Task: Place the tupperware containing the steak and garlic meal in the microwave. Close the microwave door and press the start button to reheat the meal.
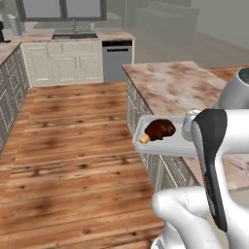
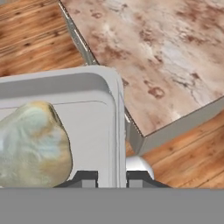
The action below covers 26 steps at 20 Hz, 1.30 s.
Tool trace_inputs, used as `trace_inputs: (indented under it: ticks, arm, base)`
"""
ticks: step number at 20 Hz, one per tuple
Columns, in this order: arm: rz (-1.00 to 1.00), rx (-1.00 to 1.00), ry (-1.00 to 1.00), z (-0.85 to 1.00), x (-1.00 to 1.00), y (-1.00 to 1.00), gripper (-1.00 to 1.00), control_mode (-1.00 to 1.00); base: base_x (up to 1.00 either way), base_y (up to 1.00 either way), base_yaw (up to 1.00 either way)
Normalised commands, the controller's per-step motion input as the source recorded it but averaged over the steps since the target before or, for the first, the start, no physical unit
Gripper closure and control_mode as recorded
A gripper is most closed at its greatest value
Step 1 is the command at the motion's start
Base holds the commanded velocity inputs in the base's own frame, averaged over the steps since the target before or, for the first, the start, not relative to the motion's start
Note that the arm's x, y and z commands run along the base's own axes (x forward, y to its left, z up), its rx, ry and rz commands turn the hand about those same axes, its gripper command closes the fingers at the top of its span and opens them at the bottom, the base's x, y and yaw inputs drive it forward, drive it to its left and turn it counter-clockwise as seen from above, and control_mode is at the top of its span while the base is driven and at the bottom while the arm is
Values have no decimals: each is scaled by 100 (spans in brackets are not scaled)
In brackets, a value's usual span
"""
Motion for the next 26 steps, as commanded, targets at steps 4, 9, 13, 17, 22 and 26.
trace_inputs:
  ticks: [4, 9, 13, 17, 22, 26]
  arm:
    - [0, 0, 0, 0, 0, 0, 100, 100]
    - [0, 0, 0, 0, 0, 0, 100, 100]
    - [0, 0, 0, 0, 0, 0, 100, 100]
    - [0, 0, 0, 0, 0, 0, 100, 100]
    - [0, 0, 0, 0, 0, 0, 100, 100]
    - [0, 0, 0, 0, 0, 0, 100, 100]
  base:
    - [0, 100, 47]
    - [17, 100, 30]
    - [76, 71, 6]
    - [95, 4, 0]
    - [100, 0, 0]
    - [100, 0, 4]
